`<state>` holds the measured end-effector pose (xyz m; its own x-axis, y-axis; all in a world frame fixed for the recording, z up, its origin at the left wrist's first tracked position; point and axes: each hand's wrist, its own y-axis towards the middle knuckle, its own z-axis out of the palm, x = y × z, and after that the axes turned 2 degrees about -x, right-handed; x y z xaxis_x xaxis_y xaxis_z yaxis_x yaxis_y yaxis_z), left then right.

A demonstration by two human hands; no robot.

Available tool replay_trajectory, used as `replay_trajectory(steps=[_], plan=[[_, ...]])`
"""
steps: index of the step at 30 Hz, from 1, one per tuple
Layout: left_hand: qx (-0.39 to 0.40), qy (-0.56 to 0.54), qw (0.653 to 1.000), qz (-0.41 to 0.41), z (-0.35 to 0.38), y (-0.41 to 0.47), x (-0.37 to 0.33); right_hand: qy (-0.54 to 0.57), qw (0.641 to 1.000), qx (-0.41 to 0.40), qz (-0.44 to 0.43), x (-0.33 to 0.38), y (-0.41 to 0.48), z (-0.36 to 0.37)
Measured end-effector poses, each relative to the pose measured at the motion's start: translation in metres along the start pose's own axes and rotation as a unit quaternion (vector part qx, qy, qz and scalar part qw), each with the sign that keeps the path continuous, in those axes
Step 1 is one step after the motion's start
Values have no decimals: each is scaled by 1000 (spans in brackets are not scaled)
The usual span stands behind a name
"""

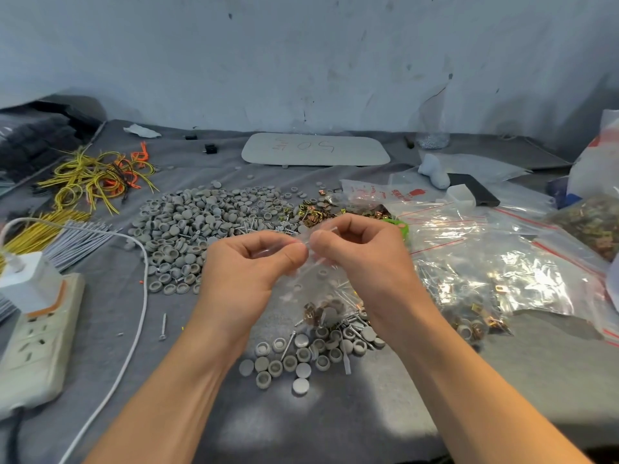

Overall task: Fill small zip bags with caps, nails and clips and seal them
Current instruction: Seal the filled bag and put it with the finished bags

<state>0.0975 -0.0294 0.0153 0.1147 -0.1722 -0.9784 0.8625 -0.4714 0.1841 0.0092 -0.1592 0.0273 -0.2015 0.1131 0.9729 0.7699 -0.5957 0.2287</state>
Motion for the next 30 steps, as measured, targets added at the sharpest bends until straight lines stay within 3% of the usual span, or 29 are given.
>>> replay_trajectory(steps=[12,17,30], plan=[[-7,-10,1000,-21,1,-1,1,-25,999,27,8,-2,-1,4],[-9,-1,999,-30,-2,2,2,-23,999,-17,21,-2,2,-1],[-28,2,1000,-3,-3,2,3,27,998,-34,49,3,2,-12]])
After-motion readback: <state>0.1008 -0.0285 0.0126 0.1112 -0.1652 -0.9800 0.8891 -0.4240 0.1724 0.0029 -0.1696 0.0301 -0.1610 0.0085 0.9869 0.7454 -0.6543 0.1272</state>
